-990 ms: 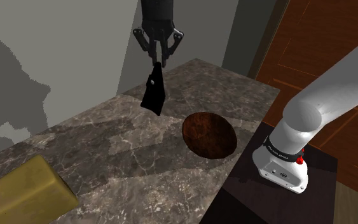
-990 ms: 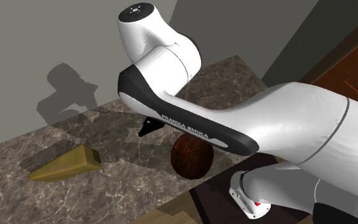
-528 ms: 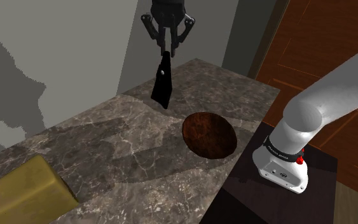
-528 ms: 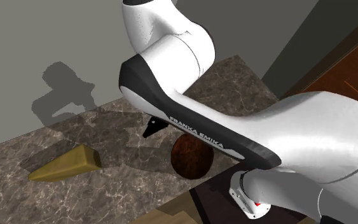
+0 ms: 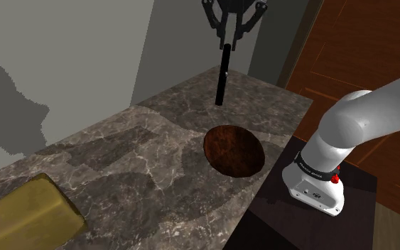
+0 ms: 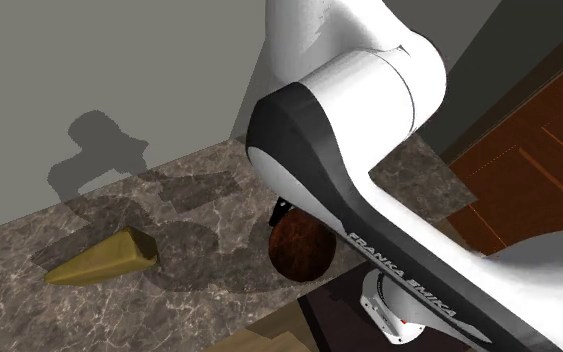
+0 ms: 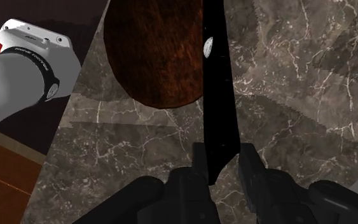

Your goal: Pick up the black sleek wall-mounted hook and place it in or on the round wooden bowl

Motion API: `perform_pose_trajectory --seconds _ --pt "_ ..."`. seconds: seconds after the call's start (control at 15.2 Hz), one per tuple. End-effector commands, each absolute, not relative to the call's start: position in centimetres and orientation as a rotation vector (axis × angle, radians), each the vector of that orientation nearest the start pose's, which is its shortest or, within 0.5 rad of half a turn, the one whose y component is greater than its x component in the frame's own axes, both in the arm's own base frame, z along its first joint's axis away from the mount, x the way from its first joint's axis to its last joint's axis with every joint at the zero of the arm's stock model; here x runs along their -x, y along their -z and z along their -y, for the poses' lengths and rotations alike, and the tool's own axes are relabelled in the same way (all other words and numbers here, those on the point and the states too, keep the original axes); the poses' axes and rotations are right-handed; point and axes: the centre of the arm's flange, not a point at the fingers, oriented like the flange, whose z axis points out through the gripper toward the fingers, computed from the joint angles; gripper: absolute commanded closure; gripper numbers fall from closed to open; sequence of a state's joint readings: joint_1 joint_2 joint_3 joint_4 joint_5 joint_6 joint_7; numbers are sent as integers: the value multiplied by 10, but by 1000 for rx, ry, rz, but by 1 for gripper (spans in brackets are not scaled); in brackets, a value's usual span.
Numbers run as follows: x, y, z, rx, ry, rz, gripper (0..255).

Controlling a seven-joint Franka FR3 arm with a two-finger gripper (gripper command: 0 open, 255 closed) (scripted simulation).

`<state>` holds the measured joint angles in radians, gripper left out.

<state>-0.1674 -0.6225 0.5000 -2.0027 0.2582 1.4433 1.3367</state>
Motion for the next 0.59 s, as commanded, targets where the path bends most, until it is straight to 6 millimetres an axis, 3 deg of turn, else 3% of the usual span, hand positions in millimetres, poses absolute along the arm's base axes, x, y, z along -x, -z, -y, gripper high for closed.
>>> perform_pose_trajectory --seconds 0.0,0.4,0.53 --pt "-297 -658 -189 2734 25 -1588 255" --pt "-238 -685 -143 2734 25 -1588 255" --pt "-238 -674 -143 2734 25 -1588 255"
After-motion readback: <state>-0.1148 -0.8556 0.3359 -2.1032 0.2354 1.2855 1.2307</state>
